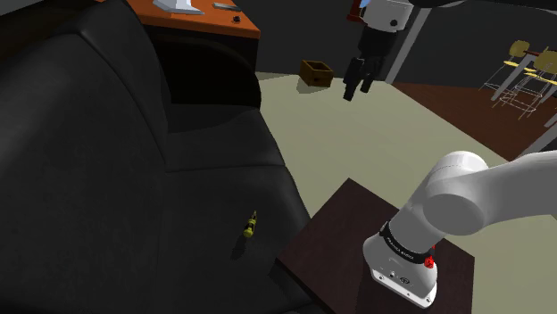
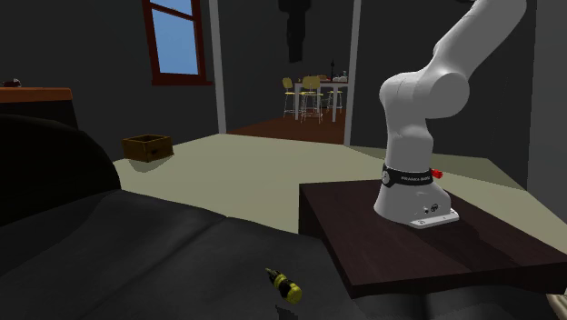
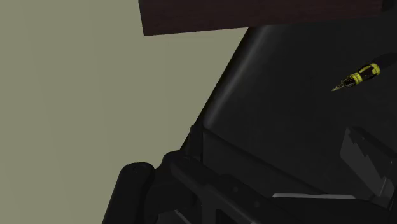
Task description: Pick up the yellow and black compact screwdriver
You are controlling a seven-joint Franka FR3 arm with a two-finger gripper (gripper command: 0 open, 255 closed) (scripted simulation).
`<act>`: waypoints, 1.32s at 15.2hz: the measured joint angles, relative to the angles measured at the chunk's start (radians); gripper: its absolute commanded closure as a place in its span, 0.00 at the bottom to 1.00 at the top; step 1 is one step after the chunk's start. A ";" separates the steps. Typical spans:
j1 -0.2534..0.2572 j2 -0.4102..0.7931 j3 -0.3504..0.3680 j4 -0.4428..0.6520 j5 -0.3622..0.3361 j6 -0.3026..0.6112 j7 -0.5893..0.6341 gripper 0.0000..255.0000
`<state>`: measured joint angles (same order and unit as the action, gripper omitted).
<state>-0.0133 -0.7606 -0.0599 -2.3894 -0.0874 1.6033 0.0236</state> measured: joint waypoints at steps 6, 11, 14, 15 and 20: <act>0.004 -0.022 0.047 -0.136 0.051 0.119 0.108 0.00; 0.018 -0.022 0.112 -0.271 0.122 0.267 0.239 0.00; 0.035 -0.003 0.161 -0.339 0.172 0.364 0.323 0.00; 0.041 0.015 0.178 -0.357 0.189 0.403 0.350 0.00; 0.070 0.124 0.261 -0.432 0.270 0.609 0.479 0.00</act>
<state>0.0571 -0.6369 0.2007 -2.8216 0.1821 2.2120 0.5026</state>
